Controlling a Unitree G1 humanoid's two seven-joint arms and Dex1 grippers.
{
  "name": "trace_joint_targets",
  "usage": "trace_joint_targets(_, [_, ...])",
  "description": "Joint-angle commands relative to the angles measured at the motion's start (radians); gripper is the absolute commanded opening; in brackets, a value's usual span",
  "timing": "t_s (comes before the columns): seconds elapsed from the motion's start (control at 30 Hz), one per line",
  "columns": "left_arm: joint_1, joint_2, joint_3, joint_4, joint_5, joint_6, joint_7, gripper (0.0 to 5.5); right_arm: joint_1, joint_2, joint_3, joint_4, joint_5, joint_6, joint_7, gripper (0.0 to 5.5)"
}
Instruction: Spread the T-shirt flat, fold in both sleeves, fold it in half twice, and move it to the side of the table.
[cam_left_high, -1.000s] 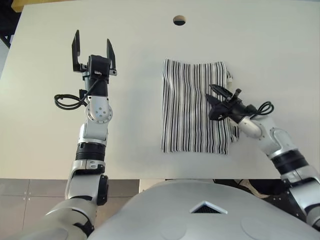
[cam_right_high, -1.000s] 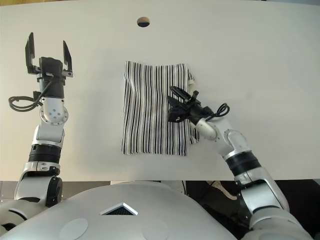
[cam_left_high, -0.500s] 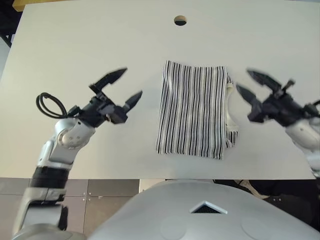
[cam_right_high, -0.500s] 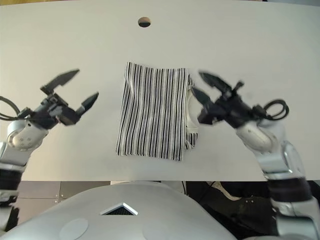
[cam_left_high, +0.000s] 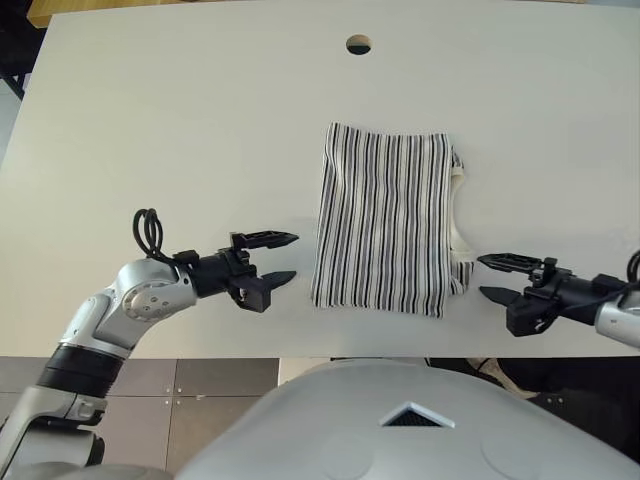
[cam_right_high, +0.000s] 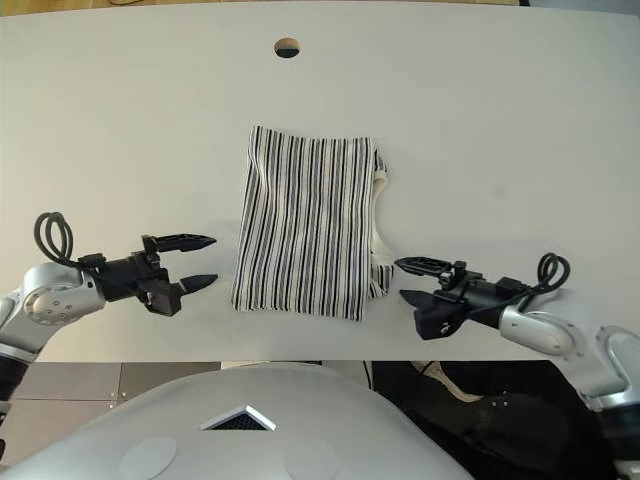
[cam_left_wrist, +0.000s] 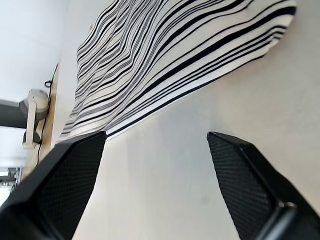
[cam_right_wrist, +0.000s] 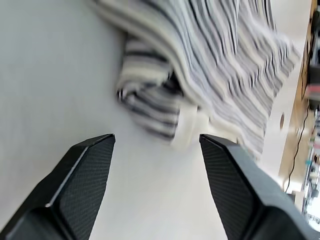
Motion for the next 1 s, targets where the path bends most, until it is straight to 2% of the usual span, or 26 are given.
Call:
trace_joint_targets(0.03, [-0.022,-0.031,-0.107,0.01,0.016,-0.011,-0.083,3.78,-0.017,0.024,0.094,0.005,-0.039,-0.004,0.071,3.15])
trace_joint_targets(0.2, [-0.042,-0.029,-0.17,0.003,-0.035,-0.027,-0.129,3.78,-0.053,0.022,0.125,0.003,-0.032,-0.006,0.092,3.15])
trace_joint_targets(0.37, [-0.124,-0.089,-0.233,0.106,-0.062,-0.056,-0.156,3.78,-0.127,0.05,0.153,0.061,-0.068,-0.008,0.076,3.15])
trace_joint_targets(0.5, [-0.165,-0.122,-0.248,0.175,-0.049,-0.082,-0.144,3.16,-0.149,0.069,0.194,0.094,-0.077,-0.035,0.077,3.19])
trace_joint_targets(0.83, [-0.167,-0.138,-0.257,0.219,-0.043,-0.115,-0.13,1.43,-0.161,0.064,0.217,0.151,-0.083,-0.091,0.053,1.15])
trace_joint_targets(1.0, [-0.15,-0.14,-0.257,0.211,-0.052,-0.115,-0.124,0.79,-0.186,0.094,0.224,0.185,-0.084,-0.11,0.016,0.25])
